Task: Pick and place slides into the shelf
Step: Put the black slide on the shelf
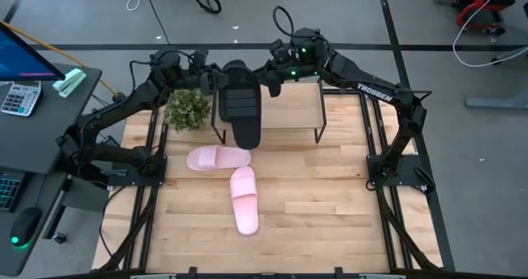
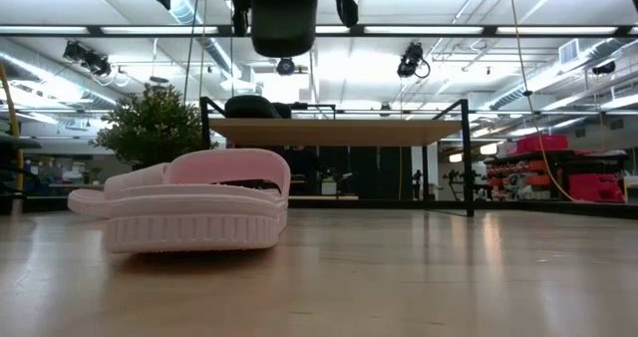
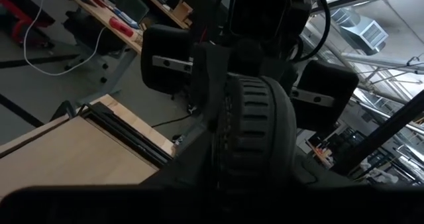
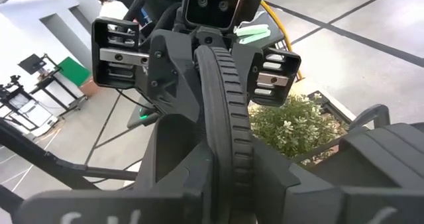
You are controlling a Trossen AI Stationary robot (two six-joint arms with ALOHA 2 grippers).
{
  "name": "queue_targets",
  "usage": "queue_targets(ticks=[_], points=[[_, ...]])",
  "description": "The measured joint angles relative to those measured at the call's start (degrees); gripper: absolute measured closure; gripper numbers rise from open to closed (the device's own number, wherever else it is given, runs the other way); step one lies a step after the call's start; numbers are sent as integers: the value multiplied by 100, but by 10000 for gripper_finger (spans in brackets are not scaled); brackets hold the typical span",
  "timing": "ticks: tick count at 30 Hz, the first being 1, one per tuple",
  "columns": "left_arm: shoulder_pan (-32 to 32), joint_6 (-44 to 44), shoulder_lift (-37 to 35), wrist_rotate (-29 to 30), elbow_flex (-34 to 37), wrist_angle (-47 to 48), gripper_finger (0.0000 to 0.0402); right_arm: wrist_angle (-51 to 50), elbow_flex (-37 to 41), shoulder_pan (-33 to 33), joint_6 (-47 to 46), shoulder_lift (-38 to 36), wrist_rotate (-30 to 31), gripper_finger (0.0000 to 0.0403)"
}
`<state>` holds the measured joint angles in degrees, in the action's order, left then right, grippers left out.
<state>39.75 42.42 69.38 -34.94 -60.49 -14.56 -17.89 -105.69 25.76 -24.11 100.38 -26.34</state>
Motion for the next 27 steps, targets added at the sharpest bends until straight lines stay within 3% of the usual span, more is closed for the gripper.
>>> queue_targets(ticks=[4, 12, 20, 27], points=[[0, 57, 0, 8, 0, -153, 266, -21, 0, 43, 0, 2, 1, 345], [28, 89, -2, 13, 2, -542, 232, 21, 0, 103, -23, 2, -18, 335], [330, 25, -50, 300, 0, -596, 210, -18, 0, 109, -32, 4, -16, 345], [698, 237, -52, 323, 0, -1306, 200, -7, 0, 158, -122, 4, -26, 342]])
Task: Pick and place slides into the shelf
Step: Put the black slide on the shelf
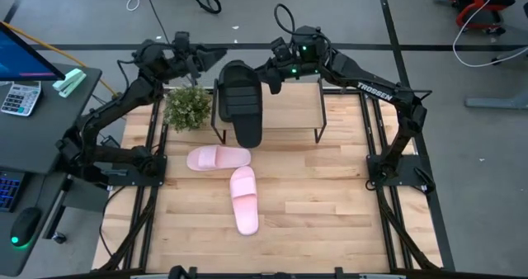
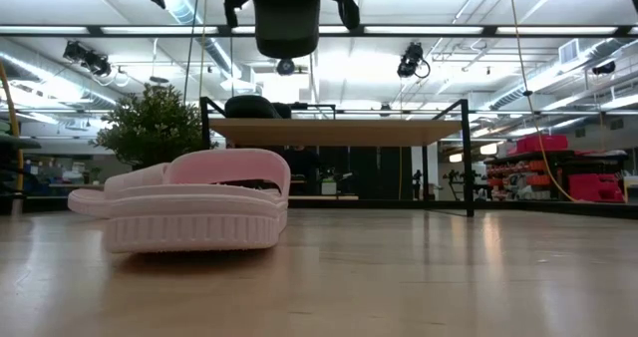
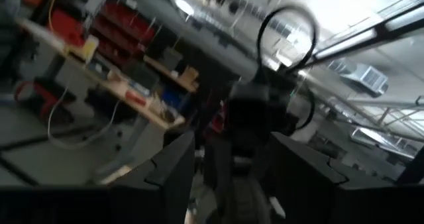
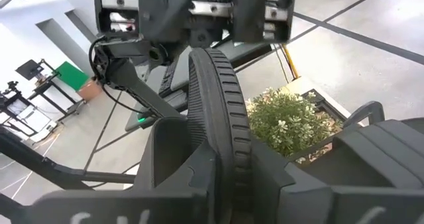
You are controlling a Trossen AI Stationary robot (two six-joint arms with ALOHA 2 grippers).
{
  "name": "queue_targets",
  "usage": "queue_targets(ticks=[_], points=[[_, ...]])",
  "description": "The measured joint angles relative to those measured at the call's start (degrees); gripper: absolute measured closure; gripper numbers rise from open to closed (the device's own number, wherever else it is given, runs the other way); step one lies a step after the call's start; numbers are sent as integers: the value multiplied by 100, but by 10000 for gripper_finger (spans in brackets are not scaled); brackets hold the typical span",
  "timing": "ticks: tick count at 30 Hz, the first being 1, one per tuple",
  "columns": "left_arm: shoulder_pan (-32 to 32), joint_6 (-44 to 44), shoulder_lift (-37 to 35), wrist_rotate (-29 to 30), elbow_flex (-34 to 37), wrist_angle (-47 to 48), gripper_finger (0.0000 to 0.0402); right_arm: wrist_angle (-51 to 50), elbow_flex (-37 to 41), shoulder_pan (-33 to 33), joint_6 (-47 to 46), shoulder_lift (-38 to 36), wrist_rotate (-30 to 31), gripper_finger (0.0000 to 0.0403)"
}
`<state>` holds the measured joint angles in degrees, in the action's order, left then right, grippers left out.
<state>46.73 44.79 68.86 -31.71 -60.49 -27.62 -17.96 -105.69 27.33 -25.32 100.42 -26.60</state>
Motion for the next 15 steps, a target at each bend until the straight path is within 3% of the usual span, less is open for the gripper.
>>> queue_targets(ticks=[5, 15], points=[[107, 342, -57, -87, 0, -616, 204, -42, 0, 182, -2, 0, 1, 344], [-58, 412, -234, -200, 0, -721, 203, -258, 0, 821, -229, 0, -191, 344]])
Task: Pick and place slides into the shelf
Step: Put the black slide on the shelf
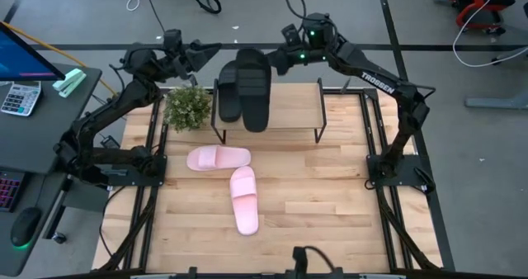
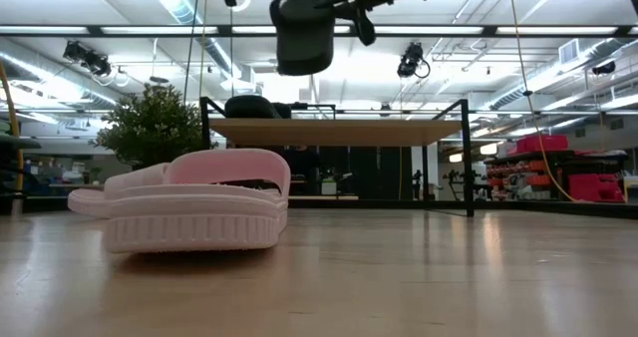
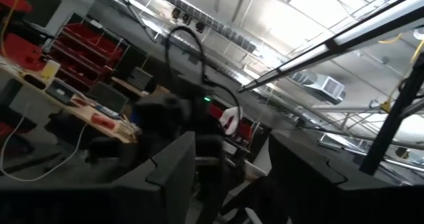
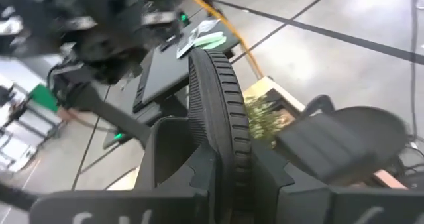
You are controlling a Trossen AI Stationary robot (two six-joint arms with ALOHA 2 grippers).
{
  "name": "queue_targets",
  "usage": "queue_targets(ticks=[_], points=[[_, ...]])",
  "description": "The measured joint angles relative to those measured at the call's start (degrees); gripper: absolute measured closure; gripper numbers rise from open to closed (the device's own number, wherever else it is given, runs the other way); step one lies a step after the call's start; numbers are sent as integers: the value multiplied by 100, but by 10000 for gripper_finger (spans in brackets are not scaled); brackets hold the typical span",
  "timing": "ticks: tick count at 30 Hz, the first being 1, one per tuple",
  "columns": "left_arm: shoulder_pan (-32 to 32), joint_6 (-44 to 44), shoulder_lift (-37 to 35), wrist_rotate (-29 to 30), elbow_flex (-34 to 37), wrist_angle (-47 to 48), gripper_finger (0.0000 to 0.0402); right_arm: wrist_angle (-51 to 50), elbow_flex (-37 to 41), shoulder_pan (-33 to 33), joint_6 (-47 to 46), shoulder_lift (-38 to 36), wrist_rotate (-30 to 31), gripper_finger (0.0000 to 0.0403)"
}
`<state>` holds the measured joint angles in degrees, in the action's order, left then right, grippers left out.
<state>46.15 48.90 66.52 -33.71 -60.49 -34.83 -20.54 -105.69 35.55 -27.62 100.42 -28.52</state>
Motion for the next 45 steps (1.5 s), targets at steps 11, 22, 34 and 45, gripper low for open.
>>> queue_targets(ticks=[11, 22, 34, 45], points=[[-278, -7, 0, -5, 0, -35, 210, -129, 0, 589, -815, 6, -53, 342], [-280, -26, 2, -3, 0, -56, 210, -223, 333, 1179, -891, 24, -680, 341], [-303, -19, 5, 0, 0, -54, 212, 1276, 1431, 1554, -1516, 28, -1483, 341], [-520, -17, 7, 0, 0, -50, 218, 1816, 1797, 1690, -1781, 145, -1837, 341]])
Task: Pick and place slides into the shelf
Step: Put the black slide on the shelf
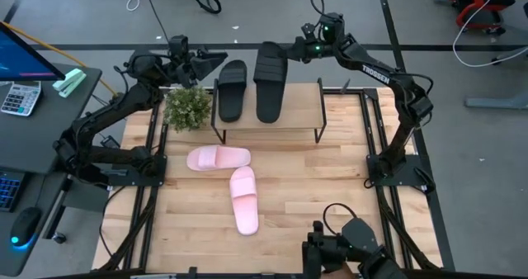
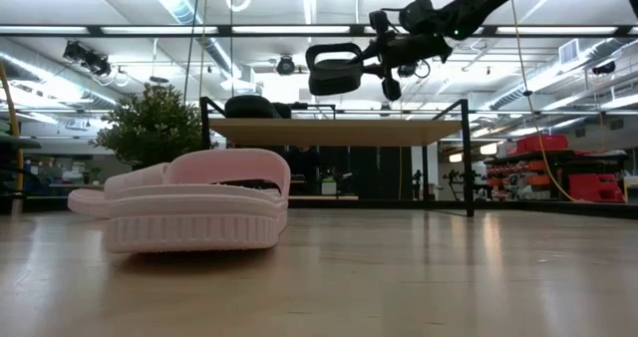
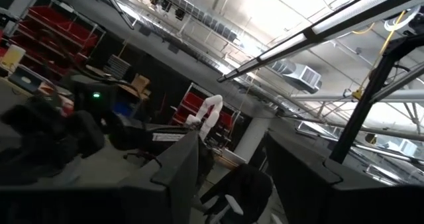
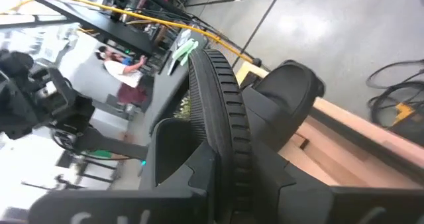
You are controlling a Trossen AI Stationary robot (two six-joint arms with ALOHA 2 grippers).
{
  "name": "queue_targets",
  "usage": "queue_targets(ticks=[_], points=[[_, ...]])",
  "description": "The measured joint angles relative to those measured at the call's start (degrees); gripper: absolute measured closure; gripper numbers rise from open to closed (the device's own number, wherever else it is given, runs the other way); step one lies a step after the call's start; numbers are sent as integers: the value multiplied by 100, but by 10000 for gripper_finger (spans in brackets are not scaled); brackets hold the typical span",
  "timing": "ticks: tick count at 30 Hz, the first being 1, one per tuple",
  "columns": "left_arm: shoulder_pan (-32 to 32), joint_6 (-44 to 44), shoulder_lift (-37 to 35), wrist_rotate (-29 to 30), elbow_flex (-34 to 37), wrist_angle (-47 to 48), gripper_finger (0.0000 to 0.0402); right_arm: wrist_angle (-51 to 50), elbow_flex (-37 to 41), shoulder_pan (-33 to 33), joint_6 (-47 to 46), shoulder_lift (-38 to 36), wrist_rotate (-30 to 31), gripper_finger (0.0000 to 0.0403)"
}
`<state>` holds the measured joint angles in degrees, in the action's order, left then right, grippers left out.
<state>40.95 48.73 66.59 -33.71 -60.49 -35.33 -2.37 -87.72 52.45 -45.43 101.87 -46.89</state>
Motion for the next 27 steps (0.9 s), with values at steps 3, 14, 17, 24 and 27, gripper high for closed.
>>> queue_targets(ticks=[3, 14, 17, 24, 27], points=[[-76, -2, 0, 1, 0, -2, 217, 411, 4, -35, -285, 182, -66, 341], [-107, -35, 0, 1, 0, 0, 225, 591, -569, -44, -623, 1023, -298, 341], [-107, -35, 0, -1, 0, -1, 223, 577, -874, -30, -660, 1325, -328, 341], [-107, -46, 0, 1, 0, 0, 225, 447, -1542, 83, -757, 1859, -534, 341], [-107, -50, 0, -1, 0, -1, 225, 163, -1622, 118, -750, 1945, -569, 341]])
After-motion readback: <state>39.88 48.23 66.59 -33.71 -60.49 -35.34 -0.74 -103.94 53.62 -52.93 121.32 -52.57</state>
